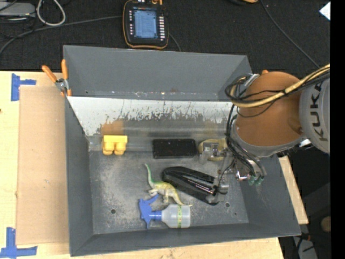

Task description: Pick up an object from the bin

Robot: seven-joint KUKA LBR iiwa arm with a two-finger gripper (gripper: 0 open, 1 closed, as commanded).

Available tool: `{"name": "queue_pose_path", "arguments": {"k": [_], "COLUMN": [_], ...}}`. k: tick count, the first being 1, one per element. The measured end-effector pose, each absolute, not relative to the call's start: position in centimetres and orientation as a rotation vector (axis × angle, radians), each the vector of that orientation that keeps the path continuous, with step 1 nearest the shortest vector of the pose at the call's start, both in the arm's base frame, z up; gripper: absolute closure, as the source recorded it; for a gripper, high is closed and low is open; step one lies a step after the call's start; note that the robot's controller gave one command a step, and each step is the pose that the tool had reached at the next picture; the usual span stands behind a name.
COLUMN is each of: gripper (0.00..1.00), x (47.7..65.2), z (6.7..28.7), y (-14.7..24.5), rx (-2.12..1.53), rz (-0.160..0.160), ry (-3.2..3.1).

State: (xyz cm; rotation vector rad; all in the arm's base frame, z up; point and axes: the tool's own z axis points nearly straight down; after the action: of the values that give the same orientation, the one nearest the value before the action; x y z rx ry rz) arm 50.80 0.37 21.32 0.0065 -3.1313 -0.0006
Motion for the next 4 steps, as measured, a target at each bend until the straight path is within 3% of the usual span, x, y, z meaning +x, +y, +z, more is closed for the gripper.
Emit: {"name": "queue_pose_path", "arguments": {"k": [1, 2, 3, 4], "gripper": [0.00, 0.00, 0.00, 0.00], "x": [51.0, 54.5, 55.4, 54.5], "z": [21.7, 8.3, 16.1, 6.9], "y": [0.4, -4.3, -3.4, -4.1], "rx": [0.006, -0.121, -0.297, -0.157], "rz": [-0.001, -0.002, -0.005, -0.006], "ry": [-3.140, -3.139, -3.142, -3.130]}}
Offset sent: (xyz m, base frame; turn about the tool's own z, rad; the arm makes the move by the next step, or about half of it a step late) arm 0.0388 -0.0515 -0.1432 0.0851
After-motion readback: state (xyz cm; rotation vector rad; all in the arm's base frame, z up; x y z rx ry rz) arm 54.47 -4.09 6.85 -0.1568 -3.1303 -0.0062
